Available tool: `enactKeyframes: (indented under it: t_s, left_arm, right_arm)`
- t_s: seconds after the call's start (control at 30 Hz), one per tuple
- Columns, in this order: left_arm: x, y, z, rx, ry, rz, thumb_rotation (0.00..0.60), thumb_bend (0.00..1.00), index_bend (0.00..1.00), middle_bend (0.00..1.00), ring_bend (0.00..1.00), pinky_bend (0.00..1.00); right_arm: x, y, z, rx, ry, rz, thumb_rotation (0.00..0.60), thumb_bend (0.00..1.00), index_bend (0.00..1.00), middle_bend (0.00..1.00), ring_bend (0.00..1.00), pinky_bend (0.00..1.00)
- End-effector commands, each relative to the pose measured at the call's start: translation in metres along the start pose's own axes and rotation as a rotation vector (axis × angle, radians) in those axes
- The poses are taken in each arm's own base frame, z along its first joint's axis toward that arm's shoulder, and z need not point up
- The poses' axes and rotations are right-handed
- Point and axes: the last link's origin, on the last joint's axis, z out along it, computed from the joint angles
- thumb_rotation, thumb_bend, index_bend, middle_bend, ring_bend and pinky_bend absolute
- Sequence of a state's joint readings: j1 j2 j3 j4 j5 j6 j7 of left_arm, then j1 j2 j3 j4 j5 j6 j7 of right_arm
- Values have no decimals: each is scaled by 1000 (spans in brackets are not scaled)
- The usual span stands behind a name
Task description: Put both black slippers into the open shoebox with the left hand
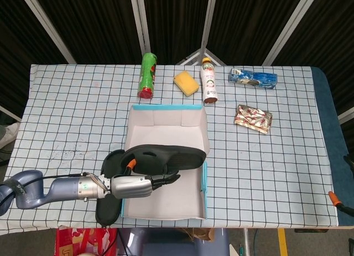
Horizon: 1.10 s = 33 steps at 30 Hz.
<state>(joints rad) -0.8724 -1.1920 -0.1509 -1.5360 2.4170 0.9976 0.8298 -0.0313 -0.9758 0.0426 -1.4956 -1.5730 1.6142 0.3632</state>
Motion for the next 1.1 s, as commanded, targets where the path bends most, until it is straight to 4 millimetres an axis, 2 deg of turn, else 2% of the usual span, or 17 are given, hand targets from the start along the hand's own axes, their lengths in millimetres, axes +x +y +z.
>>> enactKeyframes:
  t_s: [0.03,0.47,0.77,1.1]
  left_arm:
    - [-5,6,4,-7,-2,-12,600,411,517,460,0,0]
    - [-10,28,25,-18,87,-42,600,412,527,463,0,0]
    - [-17,45,25,-36,81,-68,600,413,531,466,0,0]
    - [-22,68,17,-59,46,-128,600,430,535,472,7,0]
  right_arm:
    - [-1,0,0,1,-2,2,600,308,88,98,133,36]
    - [1,3,1,-6,-1,8,600,307,88,98,133,36]
    - [1,3,1,-9,-2,12,600,308,88,98,133,36]
    - [-1,3,2,-9,-7,8,600,308,88,98,133,36]
